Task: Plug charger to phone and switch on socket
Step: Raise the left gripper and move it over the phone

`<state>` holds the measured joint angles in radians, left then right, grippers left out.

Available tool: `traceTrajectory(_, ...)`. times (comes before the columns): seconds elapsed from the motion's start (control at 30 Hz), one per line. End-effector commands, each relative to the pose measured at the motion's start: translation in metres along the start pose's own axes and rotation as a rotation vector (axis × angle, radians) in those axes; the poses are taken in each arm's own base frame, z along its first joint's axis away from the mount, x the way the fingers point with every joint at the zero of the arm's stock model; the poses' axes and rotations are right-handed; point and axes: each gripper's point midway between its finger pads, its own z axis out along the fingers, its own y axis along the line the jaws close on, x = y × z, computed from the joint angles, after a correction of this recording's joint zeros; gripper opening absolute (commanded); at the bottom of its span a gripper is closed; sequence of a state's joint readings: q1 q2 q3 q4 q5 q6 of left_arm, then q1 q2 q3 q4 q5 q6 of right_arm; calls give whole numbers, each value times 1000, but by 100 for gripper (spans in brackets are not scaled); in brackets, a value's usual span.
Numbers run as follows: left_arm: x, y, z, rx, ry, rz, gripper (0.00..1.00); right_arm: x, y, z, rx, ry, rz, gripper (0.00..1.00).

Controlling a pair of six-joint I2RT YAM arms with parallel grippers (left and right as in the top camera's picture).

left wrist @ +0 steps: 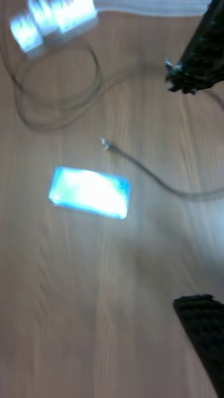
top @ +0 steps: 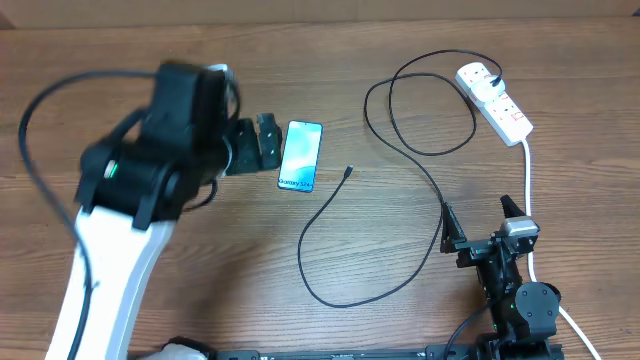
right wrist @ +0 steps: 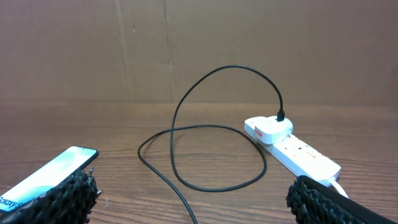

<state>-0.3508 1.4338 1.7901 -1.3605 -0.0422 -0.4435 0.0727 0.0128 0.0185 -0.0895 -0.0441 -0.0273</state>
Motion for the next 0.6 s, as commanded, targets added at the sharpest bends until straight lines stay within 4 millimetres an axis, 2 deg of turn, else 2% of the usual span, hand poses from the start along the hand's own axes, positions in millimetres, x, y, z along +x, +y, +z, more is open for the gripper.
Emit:
traceTrajectory(0.0,-15,12,26,-186,84,99,100,1,0,0,3,-5,-7,100)
traceTrajectory(0.1,-10,4,49,-172,173,101,100,1,0,0,4,-5,-7,100)
traceTrajectory(0.23,-1,-22,82,-52,273,80,100,1,0,0,4,-5,-7,100)
traceTrajectory(0.37,11,-40,102,36,366,63,100,1,0,0,4,-5,-7,100)
traceTrajectory(0.57,19,-38,127,6,430,62,100,1,0,0,3,-5,-7,100)
